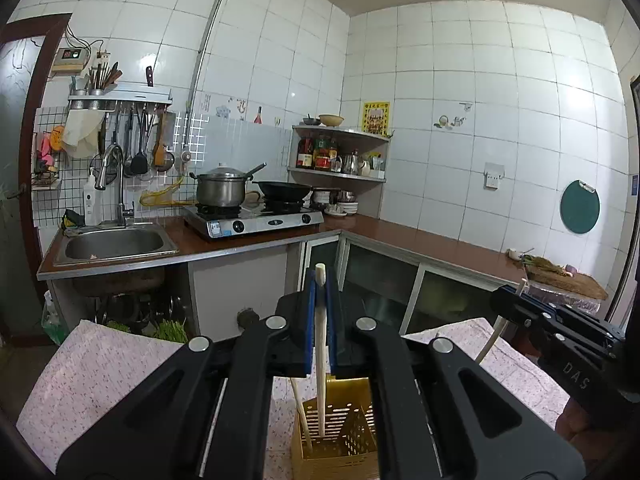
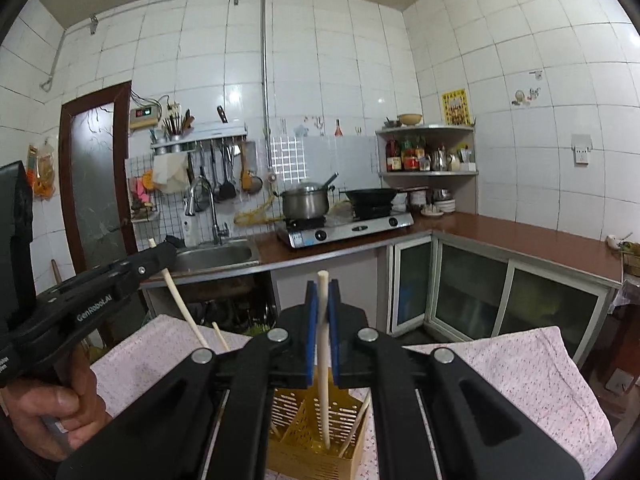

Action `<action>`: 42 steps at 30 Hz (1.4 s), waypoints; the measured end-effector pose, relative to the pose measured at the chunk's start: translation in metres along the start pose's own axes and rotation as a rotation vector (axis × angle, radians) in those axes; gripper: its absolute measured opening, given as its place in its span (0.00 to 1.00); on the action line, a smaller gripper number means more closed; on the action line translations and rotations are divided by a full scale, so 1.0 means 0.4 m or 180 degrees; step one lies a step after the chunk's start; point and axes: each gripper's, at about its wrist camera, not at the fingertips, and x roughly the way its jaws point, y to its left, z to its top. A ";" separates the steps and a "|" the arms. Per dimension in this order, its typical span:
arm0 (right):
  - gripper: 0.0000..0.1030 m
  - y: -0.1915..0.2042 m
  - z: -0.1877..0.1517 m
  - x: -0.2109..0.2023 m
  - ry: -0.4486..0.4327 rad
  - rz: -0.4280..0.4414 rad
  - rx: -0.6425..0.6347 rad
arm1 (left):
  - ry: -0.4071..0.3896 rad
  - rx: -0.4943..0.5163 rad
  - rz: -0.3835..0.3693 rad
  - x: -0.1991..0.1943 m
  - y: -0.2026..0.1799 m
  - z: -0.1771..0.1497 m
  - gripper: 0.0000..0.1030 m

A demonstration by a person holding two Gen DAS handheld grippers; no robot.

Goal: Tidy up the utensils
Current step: 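Carry both held chopsticks up above the yellow utensil holder, then open both grippers to drop the chopsticks into the holder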

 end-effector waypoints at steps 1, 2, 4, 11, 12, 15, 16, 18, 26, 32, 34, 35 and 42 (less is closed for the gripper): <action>0.06 0.000 -0.004 0.003 0.0017 -0.0004 -0.0003 | 0.0029 0.0008 -0.0004 0.006 0.003 -0.005 0.03; 0.06 0.001 -0.009 0.004 0.0028 -0.0008 -0.0010 | 0.0054 0.0018 0.0001 0.012 0.002 -0.010 0.03; 0.06 0.002 -0.012 0.009 0.0043 -0.0014 -0.0004 | 0.0083 0.0016 0.0009 0.020 0.006 -0.017 0.03; 0.06 -0.003 -0.022 0.015 0.0079 -0.0039 0.0023 | 0.0189 0.0089 0.0069 0.045 0.003 -0.035 0.03; 0.06 -0.007 -0.022 0.014 0.0076 -0.0043 0.0037 | 0.0201 0.0102 0.0072 0.047 0.002 -0.034 0.03; 0.06 -0.010 -0.024 0.016 0.0078 -0.0102 0.0035 | 0.0222 0.0115 0.0084 0.049 0.002 -0.036 0.04; 0.06 -0.009 -0.024 0.016 0.0079 -0.0109 0.0035 | 0.0228 0.0121 0.0088 0.049 0.001 -0.036 0.04; 0.06 -0.008 -0.026 0.017 0.0080 -0.0140 0.0016 | 0.0228 0.0119 0.0098 0.050 -0.001 -0.037 0.04; 0.06 -0.003 -0.027 0.020 0.0103 -0.0164 -0.0031 | 0.0233 0.0156 0.0115 0.046 -0.005 -0.047 0.14; 0.07 -0.009 -0.029 0.030 0.0152 -0.0198 -0.0041 | 0.0213 0.0135 0.0185 0.040 0.003 -0.054 0.30; 0.07 -0.012 -0.029 0.031 0.0157 -0.0207 -0.0026 | 0.0200 0.0127 0.0194 0.035 0.004 -0.054 0.32; 0.07 -0.013 -0.029 0.032 0.0162 -0.0207 -0.0029 | 0.0195 0.0127 0.0197 0.033 0.003 -0.053 0.33; 0.07 -0.016 -0.030 0.035 0.0174 -0.0225 -0.0015 | 0.0195 0.0163 0.0193 0.025 -0.012 -0.056 0.34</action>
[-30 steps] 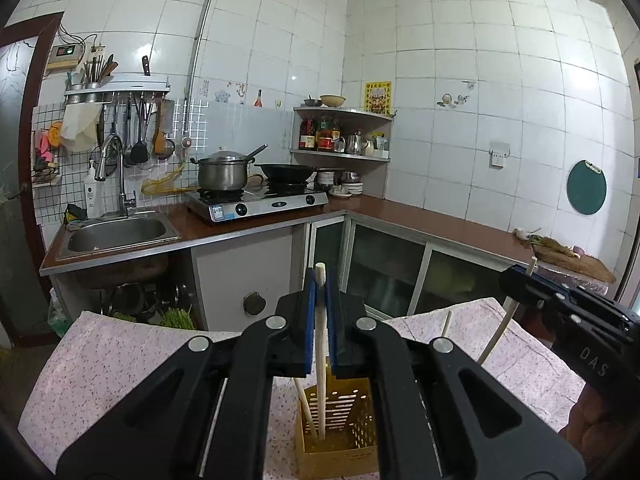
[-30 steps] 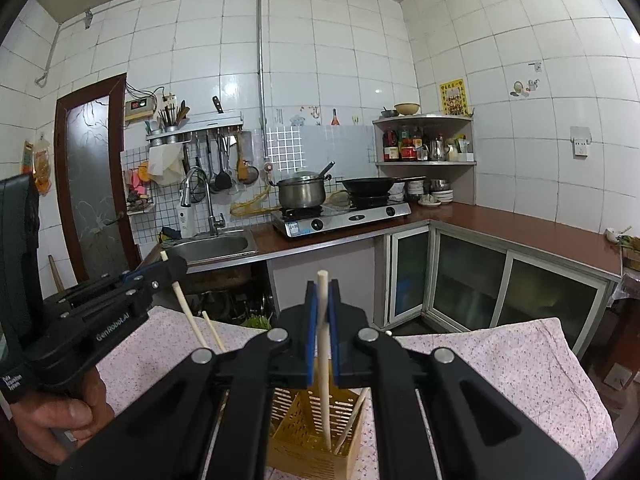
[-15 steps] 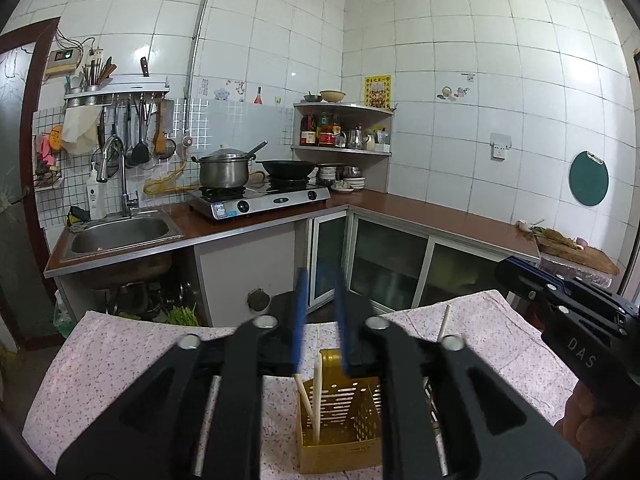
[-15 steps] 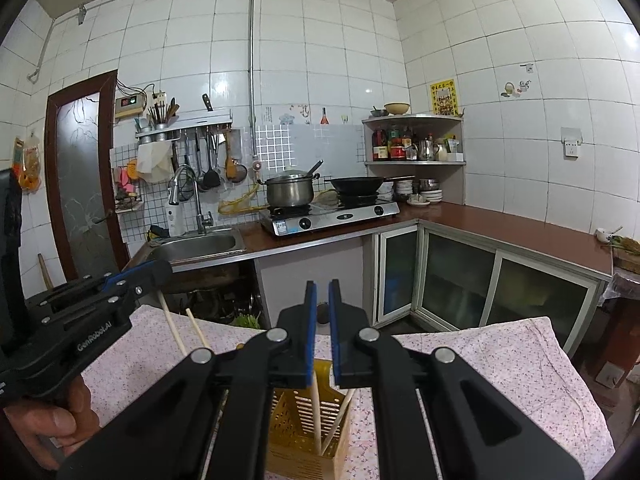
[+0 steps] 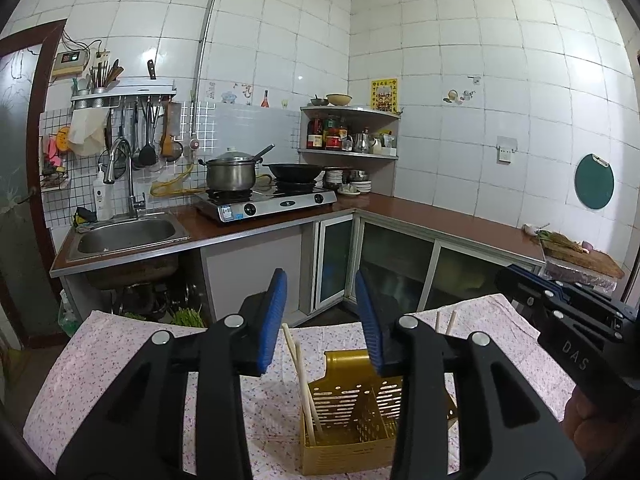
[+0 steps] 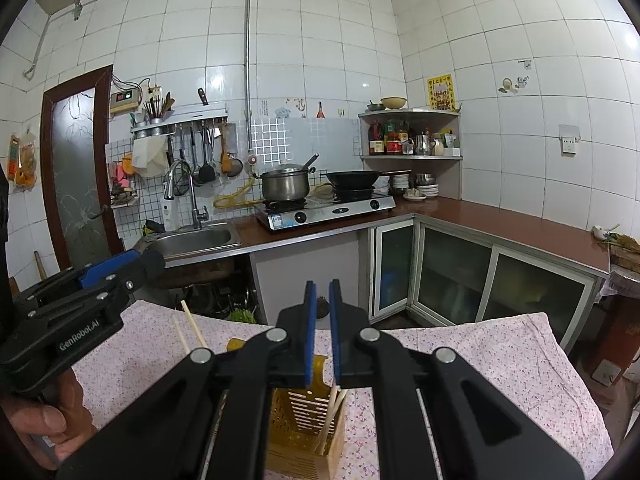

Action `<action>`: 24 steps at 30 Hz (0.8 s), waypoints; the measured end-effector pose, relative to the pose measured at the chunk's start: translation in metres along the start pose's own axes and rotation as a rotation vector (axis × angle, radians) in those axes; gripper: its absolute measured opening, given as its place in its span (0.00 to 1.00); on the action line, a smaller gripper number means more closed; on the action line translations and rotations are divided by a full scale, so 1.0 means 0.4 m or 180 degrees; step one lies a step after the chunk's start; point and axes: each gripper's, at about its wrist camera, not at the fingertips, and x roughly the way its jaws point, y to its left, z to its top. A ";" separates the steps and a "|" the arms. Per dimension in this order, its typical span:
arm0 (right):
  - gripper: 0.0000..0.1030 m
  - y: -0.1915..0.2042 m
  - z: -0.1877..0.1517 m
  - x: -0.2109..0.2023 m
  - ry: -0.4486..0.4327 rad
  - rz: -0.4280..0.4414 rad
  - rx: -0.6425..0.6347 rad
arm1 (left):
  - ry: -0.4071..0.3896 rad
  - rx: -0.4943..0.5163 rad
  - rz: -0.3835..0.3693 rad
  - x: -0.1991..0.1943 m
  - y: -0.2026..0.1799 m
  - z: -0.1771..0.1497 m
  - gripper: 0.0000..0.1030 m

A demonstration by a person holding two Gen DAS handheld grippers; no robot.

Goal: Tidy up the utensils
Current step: 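Open both grippers to drop the chopsticks into the holder, then lower the right gripper onto a chopstick and close it while the left tool approaches another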

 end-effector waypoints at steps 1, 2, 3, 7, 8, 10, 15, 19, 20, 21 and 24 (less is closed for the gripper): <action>0.07 0.002 0.004 0.001 0.0004 -0.0008 0.0002 | 0.0002 0.0004 0.0002 -0.001 -0.002 0.000 0.34; 0.08 0.000 0.005 0.001 0.0005 -0.0023 0.0003 | 0.0005 0.0000 0.0004 -0.001 -0.003 -0.001 0.35; 0.09 -0.002 0.005 -0.002 0.0003 -0.0037 0.0007 | 0.0004 -0.0004 0.0006 -0.002 -0.004 -0.001 0.36; 0.34 -0.006 0.016 -0.009 -0.0025 -0.0046 0.0034 | 0.0025 0.0001 -0.0001 0.002 -0.014 0.001 0.38; 0.34 -0.006 0.017 -0.012 -0.0027 -0.0045 0.0041 | 0.0028 0.0013 0.0007 0.001 -0.017 0.000 0.38; 0.34 -0.006 0.022 -0.019 -0.0037 -0.0045 0.0047 | 0.0025 0.0029 0.0030 -0.002 -0.019 0.000 0.40; 0.36 -0.029 0.008 -0.040 0.0100 -0.0138 -0.0042 | 0.0068 -0.0065 0.0062 -0.007 0.006 0.004 0.45; 0.37 -0.084 -0.037 -0.054 0.0369 -0.0252 0.0009 | 0.0060 -0.0177 0.0149 -0.025 0.042 0.012 0.49; 0.37 -0.097 -0.052 -0.058 0.0444 -0.0277 0.0029 | 0.0057 -0.0199 0.0150 -0.029 0.047 0.015 0.49; 0.37 -0.110 -0.075 -0.066 0.0539 -0.0282 0.0062 | 0.0053 -0.0218 0.0143 -0.034 0.051 0.017 0.51; 0.37 -0.145 -0.136 -0.091 0.0768 -0.0293 0.0119 | 0.0073 -0.0185 0.0186 -0.037 0.047 0.022 0.53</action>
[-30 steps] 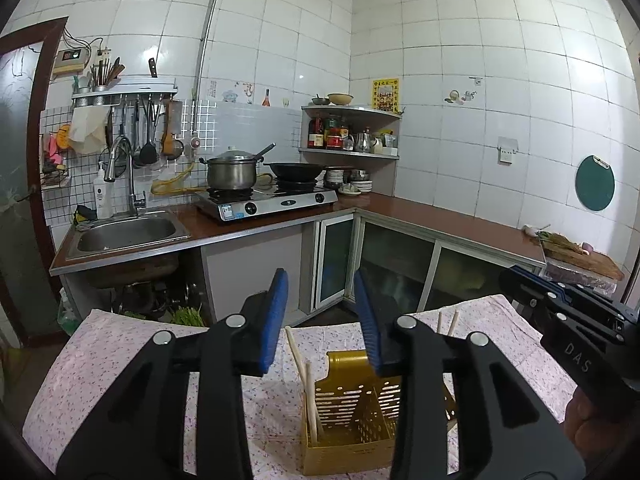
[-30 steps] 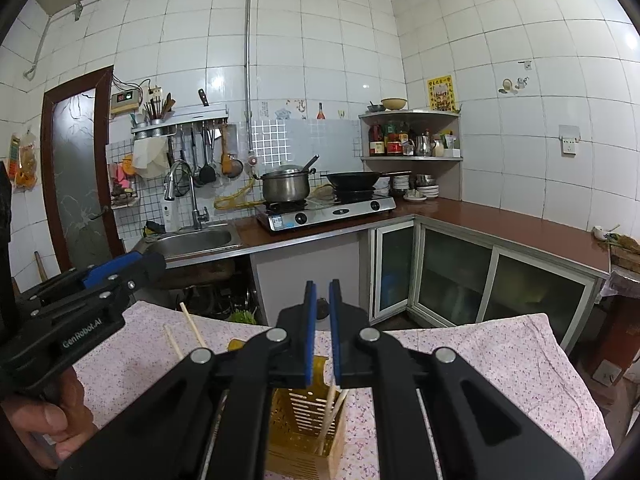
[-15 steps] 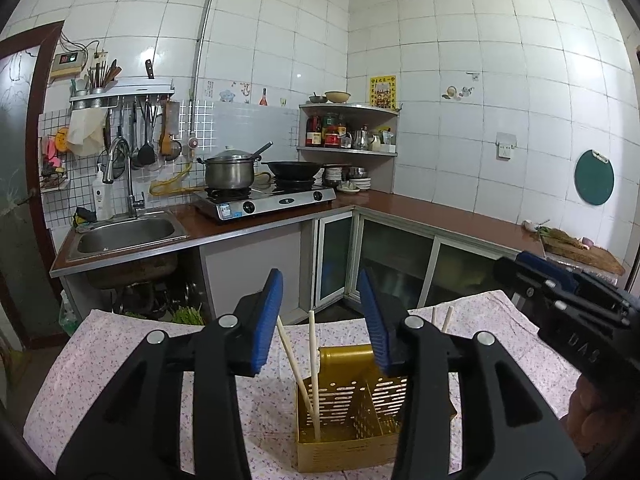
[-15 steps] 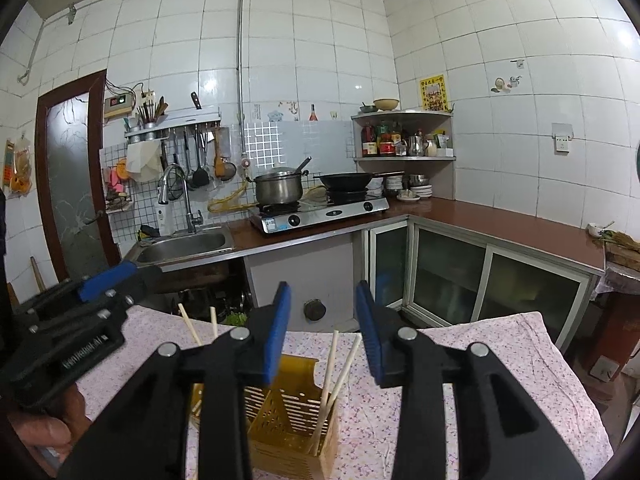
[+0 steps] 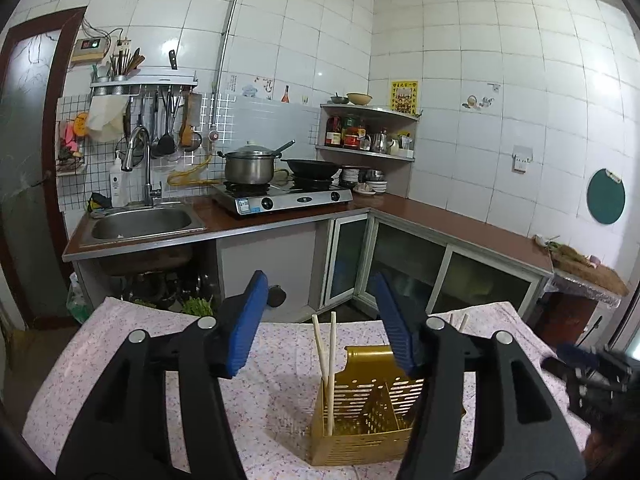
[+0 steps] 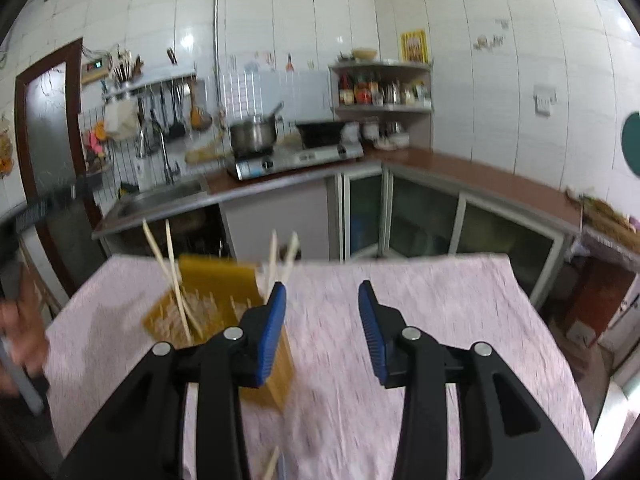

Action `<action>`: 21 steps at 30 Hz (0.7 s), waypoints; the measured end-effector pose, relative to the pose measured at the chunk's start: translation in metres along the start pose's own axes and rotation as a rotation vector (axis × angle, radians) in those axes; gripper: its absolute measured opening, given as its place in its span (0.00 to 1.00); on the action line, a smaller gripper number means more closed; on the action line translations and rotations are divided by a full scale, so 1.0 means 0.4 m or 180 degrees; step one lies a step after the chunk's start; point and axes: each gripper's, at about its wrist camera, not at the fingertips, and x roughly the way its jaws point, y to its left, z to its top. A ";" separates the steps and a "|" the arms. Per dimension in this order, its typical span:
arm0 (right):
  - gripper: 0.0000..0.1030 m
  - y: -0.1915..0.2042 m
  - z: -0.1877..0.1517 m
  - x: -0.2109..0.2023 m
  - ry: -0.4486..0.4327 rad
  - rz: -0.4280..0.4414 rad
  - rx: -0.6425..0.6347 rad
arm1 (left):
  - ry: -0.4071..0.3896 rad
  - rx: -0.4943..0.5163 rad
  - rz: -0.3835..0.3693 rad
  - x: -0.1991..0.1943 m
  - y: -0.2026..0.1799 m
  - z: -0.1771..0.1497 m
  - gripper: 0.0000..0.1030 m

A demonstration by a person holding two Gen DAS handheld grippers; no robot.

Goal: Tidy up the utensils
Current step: 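Lower the right gripper onto a chopstick and close it while the left tool approaches another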

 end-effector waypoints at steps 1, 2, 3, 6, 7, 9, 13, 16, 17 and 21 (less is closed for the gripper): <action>0.37 -0.009 -0.019 -0.003 0.0055 -0.0004 -0.0014 | 0.0041 -0.0016 0.0027 -0.001 0.002 -0.003 0.53; 0.37 -0.022 -0.043 -0.006 0.0119 -0.0055 0.0002 | 0.0097 -0.0026 0.0038 -0.004 0.006 -0.008 0.53; 0.37 -0.034 -0.069 -0.008 0.0181 -0.0106 0.0068 | 0.0170 -0.0024 0.0048 -0.008 0.011 -0.016 0.53; 0.37 -0.029 -0.138 0.000 0.0365 -0.0066 0.0079 | 0.0438 0.0009 0.0130 -0.032 0.034 -0.076 0.54; 0.37 -0.022 -0.159 0.001 0.0407 -0.0074 0.0073 | 0.0544 0.0051 0.0189 -0.042 0.045 -0.113 0.55; 0.37 0.006 -0.197 0.005 0.0509 -0.0029 0.0030 | 0.0786 0.0003 0.0266 -0.051 0.074 -0.195 0.56; 0.36 0.086 -0.267 0.032 0.0781 0.0137 0.0009 | 0.1447 0.0070 0.0175 -0.036 0.108 -0.391 0.56; 0.35 0.139 -0.307 0.078 0.1023 0.0220 0.0048 | 0.1666 0.0056 0.0132 -0.025 0.133 -0.463 0.55; 0.34 0.151 -0.323 0.096 0.1095 0.0199 0.0042 | 0.1695 0.0061 0.0096 -0.023 0.137 -0.471 0.55; 0.26 0.194 -0.375 0.163 0.1380 0.0111 -0.0038 | 0.1765 0.0069 -0.0017 -0.014 0.139 -0.489 0.56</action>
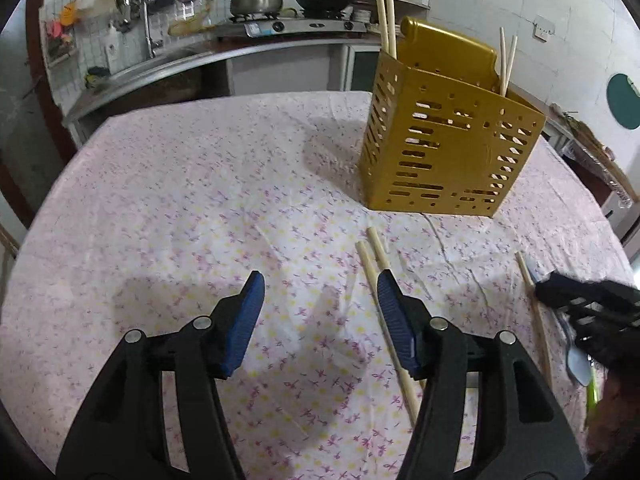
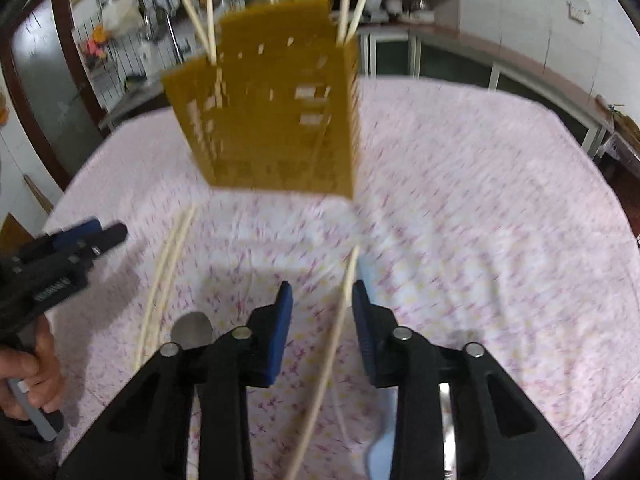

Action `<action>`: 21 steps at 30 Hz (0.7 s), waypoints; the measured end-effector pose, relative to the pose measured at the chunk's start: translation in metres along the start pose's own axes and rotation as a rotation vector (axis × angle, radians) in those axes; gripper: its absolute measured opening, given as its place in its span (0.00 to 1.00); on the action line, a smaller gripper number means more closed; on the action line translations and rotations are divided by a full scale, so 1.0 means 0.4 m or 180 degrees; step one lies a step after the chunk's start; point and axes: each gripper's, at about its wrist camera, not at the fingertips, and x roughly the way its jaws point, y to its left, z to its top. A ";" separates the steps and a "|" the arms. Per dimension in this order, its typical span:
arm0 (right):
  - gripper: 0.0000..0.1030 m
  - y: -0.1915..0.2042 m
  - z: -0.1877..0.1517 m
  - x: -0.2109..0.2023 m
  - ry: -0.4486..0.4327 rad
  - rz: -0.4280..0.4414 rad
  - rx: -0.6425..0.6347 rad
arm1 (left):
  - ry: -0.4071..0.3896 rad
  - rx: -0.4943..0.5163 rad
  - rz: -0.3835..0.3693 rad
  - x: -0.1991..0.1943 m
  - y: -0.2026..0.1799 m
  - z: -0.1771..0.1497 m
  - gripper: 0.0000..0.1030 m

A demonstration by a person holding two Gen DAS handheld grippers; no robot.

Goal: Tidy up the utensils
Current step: 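Lower the right gripper onto a chopstick and close it while the left tool approaches another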

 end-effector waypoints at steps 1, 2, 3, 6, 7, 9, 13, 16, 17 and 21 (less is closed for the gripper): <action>0.26 0.006 0.000 0.020 0.0062 -0.0032 -0.0008 | -0.0002 0.0006 -0.0011 -0.001 -0.006 0.001 0.56; 0.25 0.011 0.002 0.034 0.0081 -0.0097 -0.0025 | 0.0003 0.0020 -0.0012 0.005 -0.008 0.002 0.56; 0.25 0.013 0.005 0.042 0.0061 -0.0252 -0.0048 | 0.0035 0.0006 -0.0042 0.014 -0.009 0.003 0.56; 0.22 -0.012 0.017 0.070 0.0137 -0.0268 0.0153 | 0.0172 -0.0078 -0.0077 0.048 -0.010 0.011 0.56; 0.22 -0.013 0.022 0.075 0.0136 -0.0260 0.0147 | 0.0202 -0.0069 -0.0078 0.061 -0.018 0.008 0.56; 0.21 -0.016 0.034 0.084 0.0125 -0.0254 0.0111 | 0.0299 -0.0026 -0.0020 0.085 -0.027 0.007 0.56; 0.17 -0.012 0.065 0.101 0.0128 -0.0285 -0.0037 | 0.0383 0.0023 0.0031 0.117 -0.032 0.004 0.63; 0.17 -0.007 0.078 0.111 0.0154 -0.0259 -0.0162 | 0.0433 0.0214 0.0164 0.143 -0.062 0.005 0.70; 0.16 -0.008 0.083 0.113 0.0180 -0.0229 -0.0178 | 0.0425 0.0258 0.0223 0.148 -0.072 0.005 0.70; 0.16 -0.022 0.096 0.111 0.0235 -0.0066 -0.0217 | 0.0469 0.0151 0.0301 0.167 -0.075 0.034 0.70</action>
